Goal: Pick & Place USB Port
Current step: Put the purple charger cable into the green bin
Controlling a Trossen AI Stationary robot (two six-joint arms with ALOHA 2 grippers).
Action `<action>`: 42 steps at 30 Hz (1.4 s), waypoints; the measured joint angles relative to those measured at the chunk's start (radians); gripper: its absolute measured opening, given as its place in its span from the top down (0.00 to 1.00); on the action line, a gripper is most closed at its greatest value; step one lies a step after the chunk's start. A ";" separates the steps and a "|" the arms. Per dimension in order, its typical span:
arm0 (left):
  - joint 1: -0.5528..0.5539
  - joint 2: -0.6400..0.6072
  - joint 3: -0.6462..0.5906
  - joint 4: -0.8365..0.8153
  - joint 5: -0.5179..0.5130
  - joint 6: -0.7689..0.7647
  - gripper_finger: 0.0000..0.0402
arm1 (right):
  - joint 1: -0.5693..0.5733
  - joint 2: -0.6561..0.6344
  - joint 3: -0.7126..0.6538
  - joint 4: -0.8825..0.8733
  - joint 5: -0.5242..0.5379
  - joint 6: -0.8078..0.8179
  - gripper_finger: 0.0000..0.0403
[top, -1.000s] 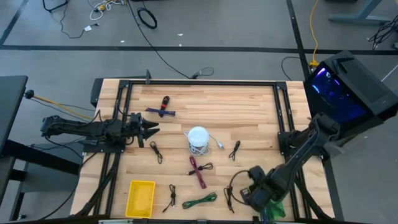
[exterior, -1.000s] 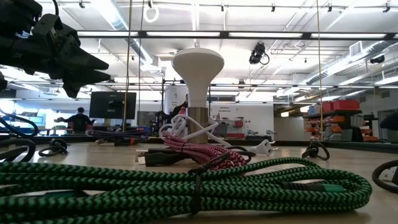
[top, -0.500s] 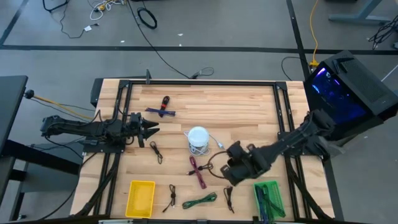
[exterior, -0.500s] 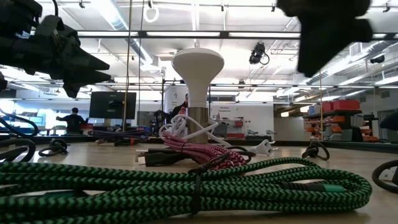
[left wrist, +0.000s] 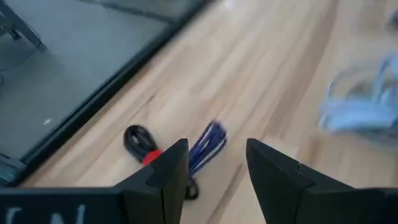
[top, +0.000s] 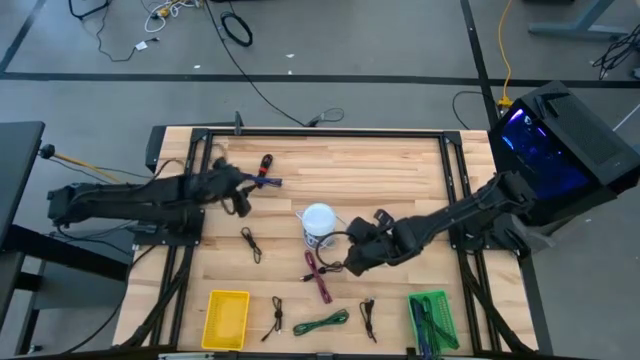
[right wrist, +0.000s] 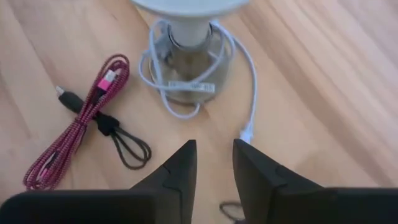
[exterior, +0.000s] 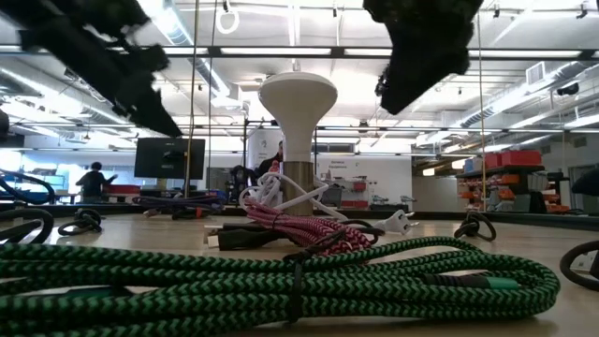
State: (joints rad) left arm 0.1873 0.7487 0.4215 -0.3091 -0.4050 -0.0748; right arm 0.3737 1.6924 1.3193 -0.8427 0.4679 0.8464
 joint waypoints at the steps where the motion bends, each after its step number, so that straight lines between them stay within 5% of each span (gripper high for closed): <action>1: 0.016 0.058 0.024 -0.022 0.019 0.046 0.58 | 0.000 0.000 0.000 0.014 0.004 -0.024 0.74; 6: 0.051 0.313 0.129 -0.058 0.062 0.190 0.58 | 0.000 0.000 0.000 0.050 0.022 -0.101 0.74; 15: 0.015 0.627 0.239 -0.058 -0.134 0.291 0.58 | 0.004 0.000 0.000 0.079 0.041 -0.186 0.74; 26: 0.017 0.808 0.352 -0.071 -0.139 0.375 0.58 | 0.007 0.000 0.000 0.104 0.040 -0.234 0.74; 42: 0.120 0.837 0.350 -0.049 -0.111 0.399 0.59 | 0.018 0.000 0.000 0.122 0.040 -0.235 0.74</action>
State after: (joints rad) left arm 0.3069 1.5856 0.7715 -0.3585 -0.5161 0.3241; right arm 0.3912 1.6920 1.3193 -0.7207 0.5076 0.6113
